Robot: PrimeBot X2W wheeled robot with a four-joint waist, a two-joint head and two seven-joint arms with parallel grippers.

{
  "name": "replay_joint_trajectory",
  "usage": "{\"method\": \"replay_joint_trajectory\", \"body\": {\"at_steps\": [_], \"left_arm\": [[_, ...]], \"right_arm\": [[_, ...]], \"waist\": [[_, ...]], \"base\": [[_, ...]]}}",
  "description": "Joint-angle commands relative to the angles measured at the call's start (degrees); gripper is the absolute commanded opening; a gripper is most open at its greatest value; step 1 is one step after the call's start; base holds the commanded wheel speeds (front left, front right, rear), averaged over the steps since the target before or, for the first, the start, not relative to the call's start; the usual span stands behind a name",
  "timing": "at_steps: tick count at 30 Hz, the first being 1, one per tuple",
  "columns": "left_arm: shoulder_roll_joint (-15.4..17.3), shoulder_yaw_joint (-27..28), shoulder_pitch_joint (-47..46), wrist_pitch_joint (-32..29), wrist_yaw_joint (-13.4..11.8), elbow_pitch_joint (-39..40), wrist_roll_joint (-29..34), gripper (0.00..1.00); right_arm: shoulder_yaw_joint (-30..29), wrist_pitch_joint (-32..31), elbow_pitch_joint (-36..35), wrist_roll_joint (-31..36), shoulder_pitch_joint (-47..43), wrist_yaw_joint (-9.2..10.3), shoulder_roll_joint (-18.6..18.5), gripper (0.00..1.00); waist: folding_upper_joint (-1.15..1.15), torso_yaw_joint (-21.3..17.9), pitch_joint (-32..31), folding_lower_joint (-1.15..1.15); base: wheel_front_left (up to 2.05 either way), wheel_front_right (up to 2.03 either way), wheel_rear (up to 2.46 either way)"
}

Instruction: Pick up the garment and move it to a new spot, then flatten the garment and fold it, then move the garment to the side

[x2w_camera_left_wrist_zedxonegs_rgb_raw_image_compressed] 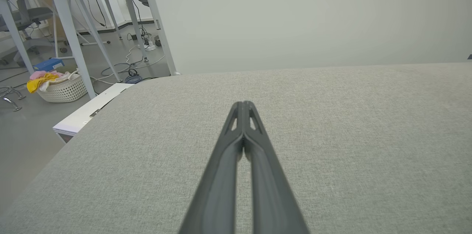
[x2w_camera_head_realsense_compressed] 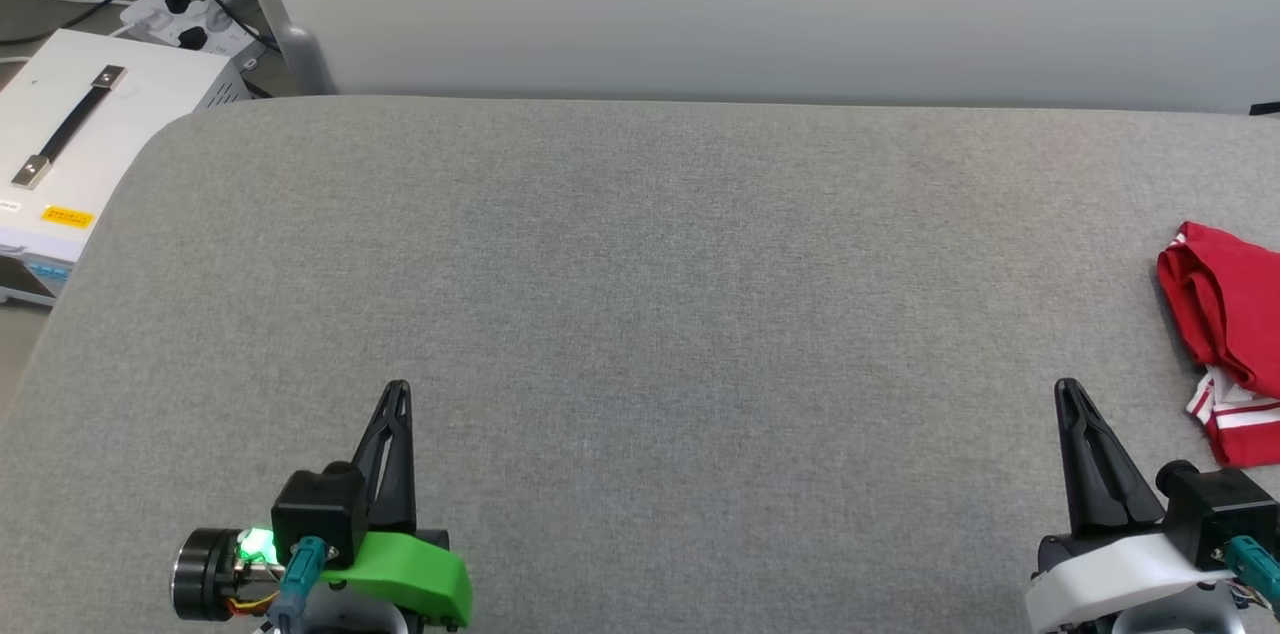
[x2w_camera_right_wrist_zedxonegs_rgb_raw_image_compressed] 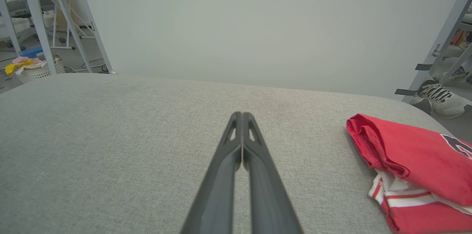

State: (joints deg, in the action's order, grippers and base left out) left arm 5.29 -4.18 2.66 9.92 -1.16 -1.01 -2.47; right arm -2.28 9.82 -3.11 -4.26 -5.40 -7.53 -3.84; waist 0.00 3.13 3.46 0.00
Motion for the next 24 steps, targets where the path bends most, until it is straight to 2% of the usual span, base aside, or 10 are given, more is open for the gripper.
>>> {"method": "replay_joint_trajectory", "body": {"at_steps": [1, 24], "left_arm": [[-0.3, 0.3, -0.8, -0.4, 0.4, 0.2, 0.5, 0.0], [-0.9, 1.4, -1.3, -3.1, 0.6, 0.5, 1.1, 0.0]], "right_arm": [[0.1, -0.3, 0.3, 0.6, 1.2, 0.01, 0.2, 0.0], [0.7, -2.9, 1.1, 1.6, 2.3, 0.02, 0.4, 0.0]], "waist": [[0.0, -0.1, -0.1, 0.0], [0.0, -0.9, -1.0, 0.0]], "base": [[0.0, 0.0, 0.0], [0.0, 0.0, 0.0]]}}
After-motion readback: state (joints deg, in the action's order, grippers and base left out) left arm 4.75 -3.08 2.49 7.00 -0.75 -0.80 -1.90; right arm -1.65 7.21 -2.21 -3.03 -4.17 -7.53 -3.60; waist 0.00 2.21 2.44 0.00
